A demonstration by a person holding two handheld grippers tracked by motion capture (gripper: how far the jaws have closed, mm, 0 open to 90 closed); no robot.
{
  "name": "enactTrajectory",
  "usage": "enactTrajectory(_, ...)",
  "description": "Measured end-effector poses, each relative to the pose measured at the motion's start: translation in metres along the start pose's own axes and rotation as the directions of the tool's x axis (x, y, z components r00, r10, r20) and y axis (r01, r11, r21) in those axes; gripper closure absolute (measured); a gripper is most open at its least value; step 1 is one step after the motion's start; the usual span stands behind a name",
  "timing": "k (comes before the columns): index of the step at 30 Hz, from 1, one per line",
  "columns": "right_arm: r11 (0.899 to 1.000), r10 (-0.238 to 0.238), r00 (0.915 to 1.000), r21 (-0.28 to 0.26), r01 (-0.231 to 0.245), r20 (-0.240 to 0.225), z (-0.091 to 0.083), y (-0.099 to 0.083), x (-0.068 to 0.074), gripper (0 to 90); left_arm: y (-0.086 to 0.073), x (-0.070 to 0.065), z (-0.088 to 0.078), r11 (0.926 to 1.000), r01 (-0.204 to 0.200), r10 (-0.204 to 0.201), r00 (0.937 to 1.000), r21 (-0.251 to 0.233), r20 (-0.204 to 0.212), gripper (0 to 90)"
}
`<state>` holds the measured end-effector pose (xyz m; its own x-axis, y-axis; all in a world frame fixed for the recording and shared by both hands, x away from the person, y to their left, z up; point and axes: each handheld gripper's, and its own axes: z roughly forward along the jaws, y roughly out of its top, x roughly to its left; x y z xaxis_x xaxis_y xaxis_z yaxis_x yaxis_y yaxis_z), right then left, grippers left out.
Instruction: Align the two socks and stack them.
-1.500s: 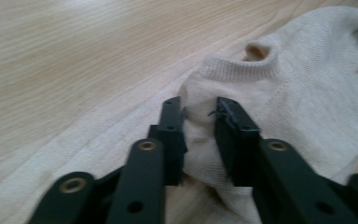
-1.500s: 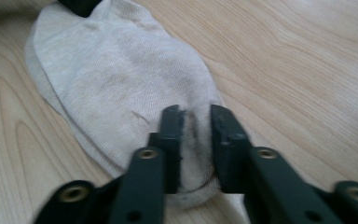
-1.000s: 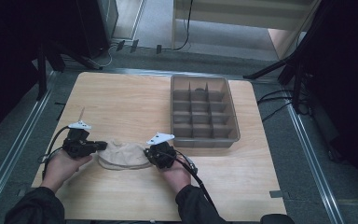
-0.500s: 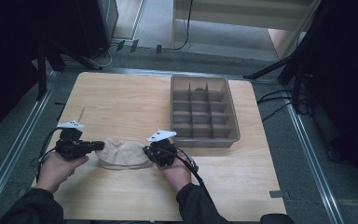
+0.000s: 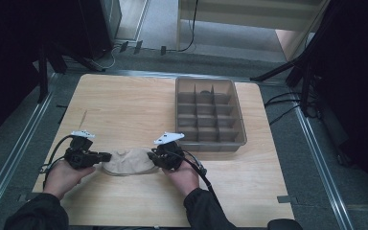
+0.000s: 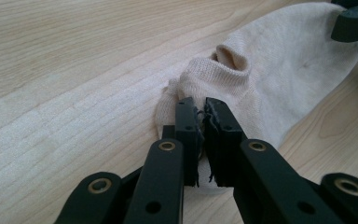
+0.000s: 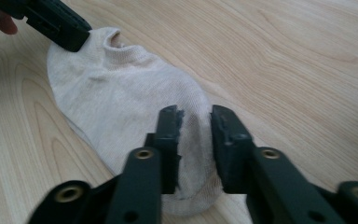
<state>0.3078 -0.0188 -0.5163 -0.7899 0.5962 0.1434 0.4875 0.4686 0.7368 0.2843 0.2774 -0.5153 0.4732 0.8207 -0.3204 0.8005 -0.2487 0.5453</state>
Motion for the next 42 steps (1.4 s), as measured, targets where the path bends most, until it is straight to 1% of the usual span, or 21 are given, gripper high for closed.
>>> enactTrajectory(2, 1.0, 0.011, 0.9999, -0.002, -0.011, 0.001, 0.0, -0.002, -0.001, 66.1, -0.001, 0.0, 0.001, 0.9999, -0.01, 0.01, 0.9999, 0.004, -0.004, 80.4)
enactTrajectory(5, 1.0, 0.021, 0.9998, -0.005, -0.021, 0.004, -0.001, -0.006, -0.001, 65.5, -0.003, 0.002, 0.002, 1.0, -0.004, 0.004, 1.0, 0.006, -0.007, 78.8)
enactTrajectory(8, 0.999, 0.029, 0.9994, 0.012, -0.029, 0.018, 0.0, -0.01, -0.002, 61.2, -0.006, 0.005, 0.003, 0.9999, -0.011, 0.011, 0.9999, 0.005, -0.009, 77.4)
enactTrajectory(10, 0.999, 0.021, 0.9994, 0.025, -0.021, 0.026, 0.002, -0.012, -0.003, 60.8, -0.007, 0.007, 0.005, 0.9998, -0.018, 0.018, 0.9998, 0.005, -0.004, 76.6)
enactTrajectory(12, 0.999, 0.017, 0.9996, 0.035, -0.018, 0.025, 0.005, -0.013, -0.003, 66.1, -0.008, 0.007, 0.008, 0.9992, -0.04, 0.04, 0.9992, 0.004, -0.008, 76.1)
enactTrajectory(13, 0.999, 0.026, 0.9995, 0.039, -0.027, 0.017, 0.005, -0.014, -0.002, 71.4, -0.008, 0.007, 0.01, 0.9986, -0.052, 0.053, 0.9986, 0.009, -0.011, 75.8)
enactTrajectory(15, 0.998, 0.022, 0.9997, 0.053, -0.022, 0.008, 0.007, -0.014, -0.001, 82.3, -0.01, 0.006, 0.012, 0.9966, -0.082, 0.082, 0.9965, 0.001, -0.017, 75.2)
enactTrajectory(16, 0.998, 0.017, 0.9998, 0.057, -0.018, 0.008, 0.007, -0.014, -0.001, 85.7, -0.01, 0.006, 0.012, 0.9958, -0.092, 0.092, 0.9956, -0.002, -0.021, 75.2)
enactTrajectory(18, 0.998, 0.015, 0.9999, 0.059, -0.015, 0.001, 0.005, -0.013, 0.0, 87.4, -0.01, 0.006, 0.012, 0.9954, -0.096, 0.096, 0.9952, 0.0, -0.022, 75.2)
enactTrajectory(23, 0.998, 0.025, 0.9996, 0.05, -0.024, -0.01, -0.007, -0.006, 0.003, 87.6, -0.01, 0.005, 0.012, 0.9937, -0.112, 0.112, 0.993, -0.003, -0.037, 75.0)
enactTrajectory(26, 0.999, 0.018, 0.9997, 0.042, -0.018, -0.015, -0.015, -0.002, 0.003, 87.6, -0.011, 0.005, 0.012, 0.9939, -0.11, 0.11, 0.9933, -0.004, -0.035, 74.9)
enactTrajectory(28, 0.999, 0.012, 0.9999, 0.045, -0.012, -0.012, -0.018, -0.001, 0.003, 87.5, -0.011, 0.005, 0.011, 0.9924, -0.123, 0.123, 0.9915, 0.0, -0.041, 74.9)
enactTrajectory(31, 0.998, 0.01, 0.9999, 0.067, -0.009, -0.01, -0.013, -0.004, 0.0, 86.5, -0.011, 0.006, 0.011, 0.9936, -0.113, 0.113, 0.993, -0.002, -0.035, 74.1)
enactTrajectory(33, 0.997, 0.002, 1.0, 0.08, -0.001, -0.005, -0.007, -0.008, -0.002, 79.2, -0.011, 0.007, 0.01, 0.9942, -0.107, 0.107, 0.9937, -0.002, -0.032, 72.6)
enactTrajectory(34, 0.997, -0.013, 0.9999, 0.072, 0.013, -0.001, -0.003, -0.01, -0.002, 75.3, -0.011, 0.008, 0.01, 0.995, -0.1, 0.1, 0.9948, -0.003, -0.022, 70.4)
enactTrajectory(35, 0.998, -0.016, 0.9999, 0.065, 0.016, -0.003, 0.0, -0.012, -0.002, 75.1, -0.011, 0.008, 0.01, 0.9959, -0.091, 0.091, 0.9957, 0.0, -0.018, 66.8)
enactTrajectory(37, 0.999, -0.008, 1.0, 0.042, 0.008, -0.001, 0.0, -0.013, -0.002, 70.2, -0.012, 0.01, 0.008, 0.9962, -0.086, 0.086, 0.9962, -0.006, -0.006, 61.2)
enactTrajectory(39, 1.0, -0.007, 0.9999, 0.008, 0.007, -0.011, -0.004, -0.01, -0.001, 68.2, -0.012, 0.01, 0.002, 0.996, -0.08, 0.08, 0.9968, -0.038, -0.001, 57.9)
enactTrajectory(40, 1.0, -0.021, 0.9998, -0.02, 0.021, -0.007, -0.008, -0.008, 0.0, 67.8, -0.012, 0.009, 0.0, 0.9954, -0.079, 0.079, 0.9969, -0.054, 0.001, 57.1)
enactTrajectory(41, 0.999, -0.02, 0.9998, -0.032, 0.02, -0.004, -0.011, -0.006, 0.001, 67.8, -0.011, 0.008, -0.003, 0.9948, -0.076, 0.076, 0.9971, -0.067, -0.001, 56.7)
enactTrajectory(42, 0.998, -0.026, 0.9997, -0.05, 0.026, 0.001, -0.015, -0.003, 0.002, 67.8, -0.011, 0.007, -0.006, 0.9937, -0.082, 0.081, 0.9966, -0.076, -0.016, 56.6)
